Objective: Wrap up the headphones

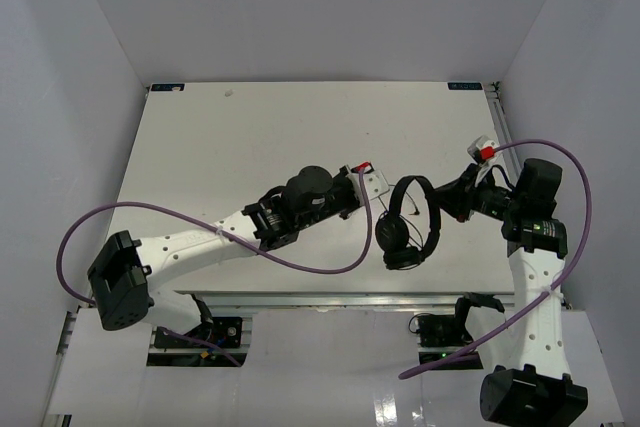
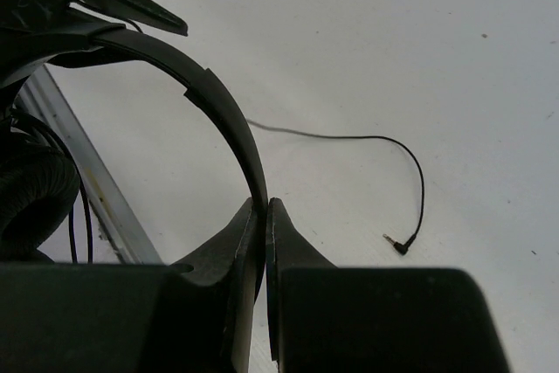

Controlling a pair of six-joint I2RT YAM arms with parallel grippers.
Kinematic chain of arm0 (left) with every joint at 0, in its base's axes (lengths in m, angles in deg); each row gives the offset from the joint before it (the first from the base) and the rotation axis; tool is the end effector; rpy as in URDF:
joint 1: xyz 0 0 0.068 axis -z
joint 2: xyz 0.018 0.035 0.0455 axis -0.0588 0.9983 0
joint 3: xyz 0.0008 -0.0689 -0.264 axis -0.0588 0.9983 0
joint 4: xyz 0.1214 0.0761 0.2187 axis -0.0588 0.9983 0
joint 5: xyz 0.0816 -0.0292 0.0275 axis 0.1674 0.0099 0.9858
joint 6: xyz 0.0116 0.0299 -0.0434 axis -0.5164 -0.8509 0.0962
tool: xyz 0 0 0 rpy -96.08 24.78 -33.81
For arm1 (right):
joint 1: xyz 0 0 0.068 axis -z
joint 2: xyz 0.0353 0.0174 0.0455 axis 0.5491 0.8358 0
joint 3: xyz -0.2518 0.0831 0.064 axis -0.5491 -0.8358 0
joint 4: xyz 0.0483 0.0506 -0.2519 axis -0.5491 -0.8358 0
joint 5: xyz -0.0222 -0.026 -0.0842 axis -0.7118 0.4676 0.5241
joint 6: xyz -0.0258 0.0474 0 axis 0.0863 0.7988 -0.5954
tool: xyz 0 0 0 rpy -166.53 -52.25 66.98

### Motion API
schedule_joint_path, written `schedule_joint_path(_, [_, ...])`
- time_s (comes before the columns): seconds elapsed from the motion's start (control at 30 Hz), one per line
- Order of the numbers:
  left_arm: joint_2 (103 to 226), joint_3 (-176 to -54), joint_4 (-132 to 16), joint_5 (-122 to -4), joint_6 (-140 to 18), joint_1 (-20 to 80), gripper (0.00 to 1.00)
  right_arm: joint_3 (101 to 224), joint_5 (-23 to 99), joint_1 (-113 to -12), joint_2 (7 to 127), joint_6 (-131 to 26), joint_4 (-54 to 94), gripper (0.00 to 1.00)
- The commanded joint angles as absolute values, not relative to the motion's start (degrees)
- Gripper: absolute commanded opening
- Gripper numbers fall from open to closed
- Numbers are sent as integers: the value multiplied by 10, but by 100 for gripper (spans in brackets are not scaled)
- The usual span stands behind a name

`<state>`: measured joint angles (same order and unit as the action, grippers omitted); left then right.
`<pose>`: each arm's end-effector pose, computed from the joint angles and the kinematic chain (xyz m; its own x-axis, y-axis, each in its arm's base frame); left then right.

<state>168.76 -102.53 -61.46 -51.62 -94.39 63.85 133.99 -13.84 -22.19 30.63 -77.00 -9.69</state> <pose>0.1637 -0.2850 0.3189 0.1919 0.3991 -0.8966 0.8276 0.4253 0.3664 0.1587 0.0001 0.3263 -0.2434 -0.1078 -0.9639 -0.7571 0.6423 0.1193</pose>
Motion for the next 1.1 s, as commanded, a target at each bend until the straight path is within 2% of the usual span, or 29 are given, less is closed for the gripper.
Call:
schedule_joint_path(0.0, [1667, -1014, -660, -570, -925, 630, 32, 1368, -222, -224, 311, -710, -102, 8])
schedule_joint_path(0.2, [1658, -960, -720, -608, -892, 619, 37, 1369, -293, -224, 313, -592, -19, 8])
schedule_joint_path(0.37, [1650, -910, -814, -640, -857, 615, 43, 1373, -333, -224, 316, -425, 83, 8])
schedule_joint_path(0.73, [1687, -842, -983, -687, -757, 615, 45, 1374, -280, -224, 316, -136, 357, 8])
schedule_joint_path(1.07, [1742, -795, -1118, -720, -671, 615, 45, 1394, -212, -223, 336, -42, 416, 8])
